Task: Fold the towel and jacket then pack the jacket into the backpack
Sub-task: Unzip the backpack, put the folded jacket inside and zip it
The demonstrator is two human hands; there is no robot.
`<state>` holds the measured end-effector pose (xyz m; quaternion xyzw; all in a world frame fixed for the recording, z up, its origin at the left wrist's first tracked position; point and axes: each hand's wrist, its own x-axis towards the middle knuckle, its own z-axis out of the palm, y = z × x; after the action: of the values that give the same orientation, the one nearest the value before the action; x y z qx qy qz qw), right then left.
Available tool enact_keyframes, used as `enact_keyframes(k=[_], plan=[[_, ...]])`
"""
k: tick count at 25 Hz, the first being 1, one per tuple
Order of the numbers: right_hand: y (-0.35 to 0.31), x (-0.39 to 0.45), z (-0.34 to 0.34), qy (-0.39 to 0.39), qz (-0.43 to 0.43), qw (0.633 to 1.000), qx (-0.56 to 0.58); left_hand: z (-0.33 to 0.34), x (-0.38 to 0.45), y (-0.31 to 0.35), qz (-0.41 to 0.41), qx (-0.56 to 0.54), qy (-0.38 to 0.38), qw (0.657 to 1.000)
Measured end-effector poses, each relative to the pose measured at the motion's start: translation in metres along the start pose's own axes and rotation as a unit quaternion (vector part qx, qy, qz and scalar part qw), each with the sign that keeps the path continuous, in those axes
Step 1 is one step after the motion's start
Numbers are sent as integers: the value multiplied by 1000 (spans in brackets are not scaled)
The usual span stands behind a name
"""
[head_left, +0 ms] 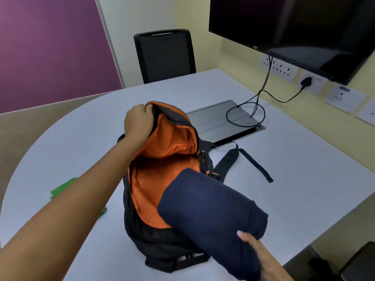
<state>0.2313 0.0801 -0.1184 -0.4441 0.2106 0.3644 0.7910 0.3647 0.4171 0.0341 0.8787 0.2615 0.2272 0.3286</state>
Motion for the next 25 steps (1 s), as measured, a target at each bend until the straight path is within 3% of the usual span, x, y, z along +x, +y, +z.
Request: enact_keyframes(k=[5,7,10,12,13,14,15,16,19,20,21,22,25], plan=[[-16,40,56,-87,-30,996,-5,-10,-12,7,46,-18,31,998],[-5,57,80,-74,-66,995,20,-21,-11,8,51,-44,55,996],[27,78,97,86,-158,981,-77,-26,-17,8,86,-45,41,994],[33,79,104,193,-215,931,-223,-26,-24,6,108,-29,20,994],[31,77,103,237,-270,878,-317,-27,-24,4,114,-22,16,993],[24,72,97,262,-336,798,-426,-29,-22,1,118,-14,13,993],[17,70,88,261,-408,689,-538,-32,-20,-1,121,-8,6,993],[10,66,81,206,-461,585,-635,-33,-18,-3,127,-6,-8,992],[8,86,73,-116,-468,352,-802,-33,-20,-5,156,-14,-48,986],[15,99,74,-158,-465,267,-829,-33,-25,-5,163,-19,-59,985],[21,113,80,-165,-449,211,-852,-33,-30,-6,170,-25,-63,983],[25,125,90,-150,-424,195,-872,-34,-34,-10,174,-25,-66,982],[25,149,128,-85,-365,248,-893,-43,-47,-28,179,-34,-85,980]])
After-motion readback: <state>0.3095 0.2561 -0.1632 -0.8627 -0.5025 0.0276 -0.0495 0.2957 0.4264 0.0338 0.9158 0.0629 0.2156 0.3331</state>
